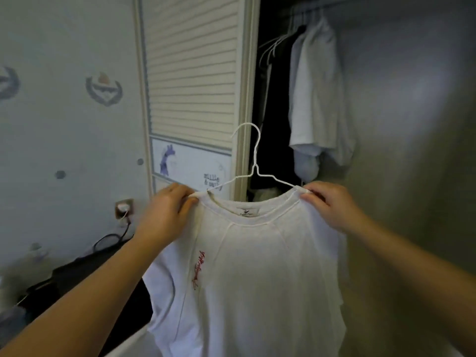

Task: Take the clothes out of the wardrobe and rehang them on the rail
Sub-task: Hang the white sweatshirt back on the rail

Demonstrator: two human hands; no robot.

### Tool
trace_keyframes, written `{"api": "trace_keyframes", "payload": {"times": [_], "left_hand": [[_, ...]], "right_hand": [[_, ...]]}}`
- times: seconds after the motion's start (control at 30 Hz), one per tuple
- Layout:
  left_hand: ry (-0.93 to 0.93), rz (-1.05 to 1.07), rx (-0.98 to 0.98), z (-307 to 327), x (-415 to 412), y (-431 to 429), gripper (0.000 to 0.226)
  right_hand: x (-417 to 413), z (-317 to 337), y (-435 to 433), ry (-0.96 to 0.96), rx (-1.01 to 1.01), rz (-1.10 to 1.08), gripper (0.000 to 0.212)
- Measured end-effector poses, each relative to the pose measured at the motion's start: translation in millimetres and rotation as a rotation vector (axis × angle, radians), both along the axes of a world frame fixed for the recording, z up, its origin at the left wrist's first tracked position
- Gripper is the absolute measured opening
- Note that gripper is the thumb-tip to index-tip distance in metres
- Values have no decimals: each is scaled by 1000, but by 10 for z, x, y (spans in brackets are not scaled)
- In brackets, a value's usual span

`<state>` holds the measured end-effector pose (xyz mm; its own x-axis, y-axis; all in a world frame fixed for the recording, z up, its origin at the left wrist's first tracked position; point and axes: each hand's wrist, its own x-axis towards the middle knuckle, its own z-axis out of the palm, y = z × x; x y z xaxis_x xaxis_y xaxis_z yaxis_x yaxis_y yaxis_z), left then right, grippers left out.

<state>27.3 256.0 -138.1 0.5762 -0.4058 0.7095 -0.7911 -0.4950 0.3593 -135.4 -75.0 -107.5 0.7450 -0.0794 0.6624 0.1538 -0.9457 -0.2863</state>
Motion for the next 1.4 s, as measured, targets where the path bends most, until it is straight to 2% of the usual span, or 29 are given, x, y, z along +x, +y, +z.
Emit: {"api": "trace_keyframes", "payload": {"times": [0.07,0.17,0.23,0.3,0.37,0.53,0.8,1.1,1.4], "left_hand": [[-34,-77,3,223,252,-337,15],[-82,-199,-3,556,556,-841,13],[-125,-282,-21,786,691,-1181,11],[-171,-373,-52,1001,789,-1525,11],[-209,-441,-89,1210,855,-1866,11],[-232,-588,-185,1696,806,-2757,18],[-268,-707,-297,2330,541,-4013,15],[-144,-813,-459,2903,10,-5040,15],[210,-985,-435,3329,-445,-5984,54]], "right_hand": [[-61,238,-166,-31,-20,-93,38],[-215,581,-361,-60,-71,-265,32],[-352,799,-444,-82,-110,-365,36],[-503,1012,-505,-103,-163,-449,31],[-657,1228,-516,-112,-214,-558,17],[-974,1724,-587,-110,-347,-827,19],[-1388,2309,-749,-110,-448,-1042,28],[-1552,2861,-841,-256,-196,-1034,36],[-1216,3417,-1250,-462,95,-1062,31]]}}
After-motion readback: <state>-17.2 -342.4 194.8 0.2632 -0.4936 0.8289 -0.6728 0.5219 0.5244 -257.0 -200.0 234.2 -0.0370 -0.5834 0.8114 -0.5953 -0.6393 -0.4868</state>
